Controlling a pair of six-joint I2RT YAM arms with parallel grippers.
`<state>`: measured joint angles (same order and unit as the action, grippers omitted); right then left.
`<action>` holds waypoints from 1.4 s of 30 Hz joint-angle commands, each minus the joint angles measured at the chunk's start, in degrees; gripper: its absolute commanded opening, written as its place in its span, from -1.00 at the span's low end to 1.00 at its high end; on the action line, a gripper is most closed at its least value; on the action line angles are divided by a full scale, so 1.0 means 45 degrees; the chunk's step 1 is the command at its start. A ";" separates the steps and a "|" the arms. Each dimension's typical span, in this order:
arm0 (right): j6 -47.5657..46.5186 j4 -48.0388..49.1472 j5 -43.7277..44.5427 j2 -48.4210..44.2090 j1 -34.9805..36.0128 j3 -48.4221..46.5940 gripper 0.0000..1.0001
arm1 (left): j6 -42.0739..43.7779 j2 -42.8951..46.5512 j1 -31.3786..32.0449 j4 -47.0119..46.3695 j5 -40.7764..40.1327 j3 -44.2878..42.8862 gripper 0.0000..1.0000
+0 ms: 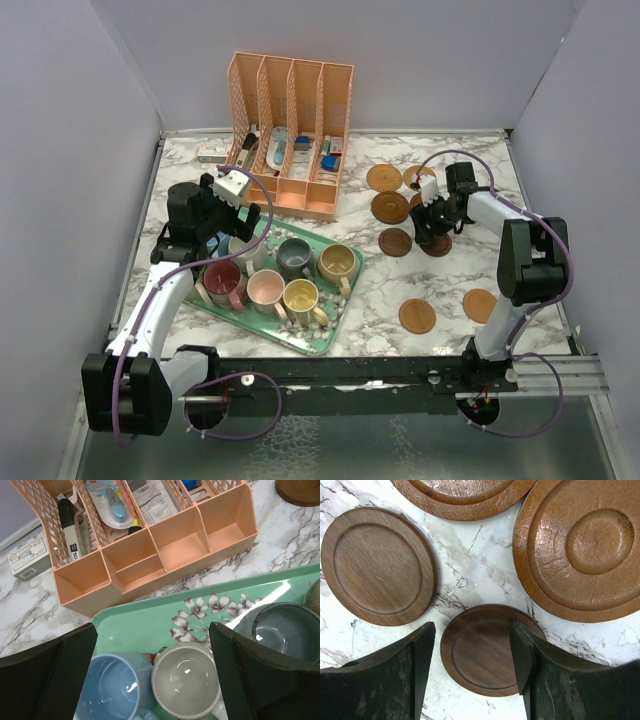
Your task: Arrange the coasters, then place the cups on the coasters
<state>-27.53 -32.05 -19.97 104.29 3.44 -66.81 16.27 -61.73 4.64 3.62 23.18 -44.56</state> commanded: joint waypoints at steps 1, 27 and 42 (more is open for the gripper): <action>-0.0154 -0.0672 -0.0112 -0.0392 0.0114 -0.0210 0.26 | 0.0116 0.0106 0.0063 -0.0063 0.0417 0.0058 0.98; -0.4854 -0.2588 -0.2654 -0.6728 0.0211 0.4633 0.31 | -0.0201 0.0078 0.0062 -0.0413 0.0851 0.0204 0.98; -0.6581 -0.2039 -0.2937 -0.8125 0.1400 0.6861 0.34 | -0.0173 -0.0230 0.0062 -0.0720 -0.0184 -0.0411 0.98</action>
<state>-55.20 -43.75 -31.81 67.92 7.73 -37.60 14.94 -62.06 4.64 2.09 24.36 -44.25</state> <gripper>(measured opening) 0.667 0.991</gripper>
